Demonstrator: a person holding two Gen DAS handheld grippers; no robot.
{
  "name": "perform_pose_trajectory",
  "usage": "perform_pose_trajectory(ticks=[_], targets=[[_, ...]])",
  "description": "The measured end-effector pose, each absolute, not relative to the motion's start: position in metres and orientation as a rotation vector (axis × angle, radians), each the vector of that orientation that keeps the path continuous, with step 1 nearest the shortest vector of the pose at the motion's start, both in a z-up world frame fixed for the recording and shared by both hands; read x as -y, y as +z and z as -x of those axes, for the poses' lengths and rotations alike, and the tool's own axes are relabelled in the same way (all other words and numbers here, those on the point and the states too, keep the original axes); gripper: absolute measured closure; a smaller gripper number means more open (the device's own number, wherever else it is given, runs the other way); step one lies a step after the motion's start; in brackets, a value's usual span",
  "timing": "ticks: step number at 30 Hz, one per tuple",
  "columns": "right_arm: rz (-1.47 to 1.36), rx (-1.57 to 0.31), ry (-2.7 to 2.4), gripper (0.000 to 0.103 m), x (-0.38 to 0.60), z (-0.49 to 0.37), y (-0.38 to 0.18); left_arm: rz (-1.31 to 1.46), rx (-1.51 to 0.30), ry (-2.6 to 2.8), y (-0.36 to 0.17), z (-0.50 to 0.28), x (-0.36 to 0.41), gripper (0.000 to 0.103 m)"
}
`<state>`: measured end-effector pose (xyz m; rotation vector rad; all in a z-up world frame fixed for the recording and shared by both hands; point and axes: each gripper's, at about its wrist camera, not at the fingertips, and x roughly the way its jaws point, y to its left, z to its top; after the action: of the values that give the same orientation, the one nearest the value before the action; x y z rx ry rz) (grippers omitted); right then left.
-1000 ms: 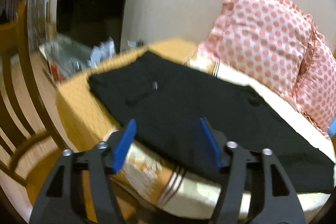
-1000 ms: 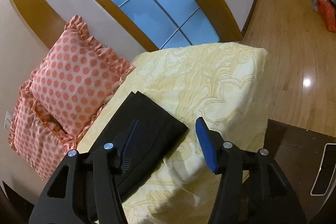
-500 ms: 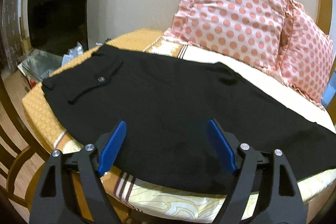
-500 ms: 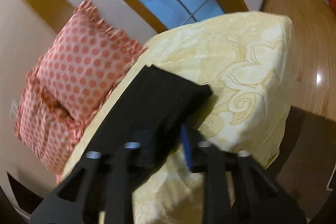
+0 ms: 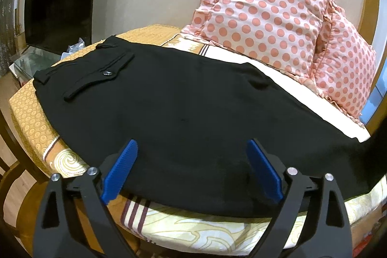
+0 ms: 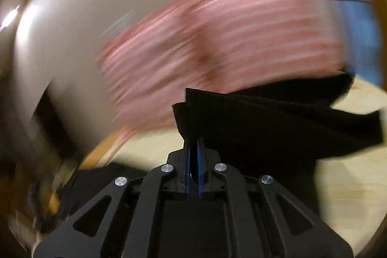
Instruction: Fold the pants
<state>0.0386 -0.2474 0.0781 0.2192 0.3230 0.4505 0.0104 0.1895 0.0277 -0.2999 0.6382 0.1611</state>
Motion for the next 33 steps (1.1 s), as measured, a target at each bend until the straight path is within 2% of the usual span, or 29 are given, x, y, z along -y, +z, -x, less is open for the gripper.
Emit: perform_pose_trajectory(ticks=[4,6,15,17,19,20,25,29,33], targets=[[0.050,-0.576,0.678,0.098,0.117,-0.045,0.015,0.299,-0.629,0.150,0.028,-0.009,-0.190,0.011],[0.077,-0.628,0.695,0.098,0.098,-0.045,-0.005,0.301,-0.627,0.143,0.028,-0.009,-0.191,0.011],[0.100,-0.663,0.669,0.097,0.076,-0.045,-0.013,0.393,-0.577,0.120,0.037,0.000,-0.204,0.009],[0.171,-0.698,0.680,0.084,0.063,-0.045,-0.021,0.435,-0.536,0.149,0.046,0.010,-0.217,0.009],[0.189,-0.694,0.761,0.041,0.060,-0.032,-0.019,0.465,-0.491,0.223,0.055,0.022,-0.238,0.009],[0.179,-0.695,0.804,0.039,0.060,-0.026,-0.017,0.473,-0.480,0.249,0.056,0.026,-0.246,0.009],[0.119,-0.561,0.757,0.040,0.083,-0.020,-0.001,0.568,-0.484,0.374,0.052,0.037,-0.298,0.009],[0.095,-0.683,0.664,0.043,0.094,-0.050,-0.018,0.658,-0.510,0.396,0.042,0.035,-0.325,0.011],[0.076,-0.677,0.661,0.043,0.099,-0.049,-0.018,0.665,-0.541,0.372,0.039,0.023,-0.331,0.013]])
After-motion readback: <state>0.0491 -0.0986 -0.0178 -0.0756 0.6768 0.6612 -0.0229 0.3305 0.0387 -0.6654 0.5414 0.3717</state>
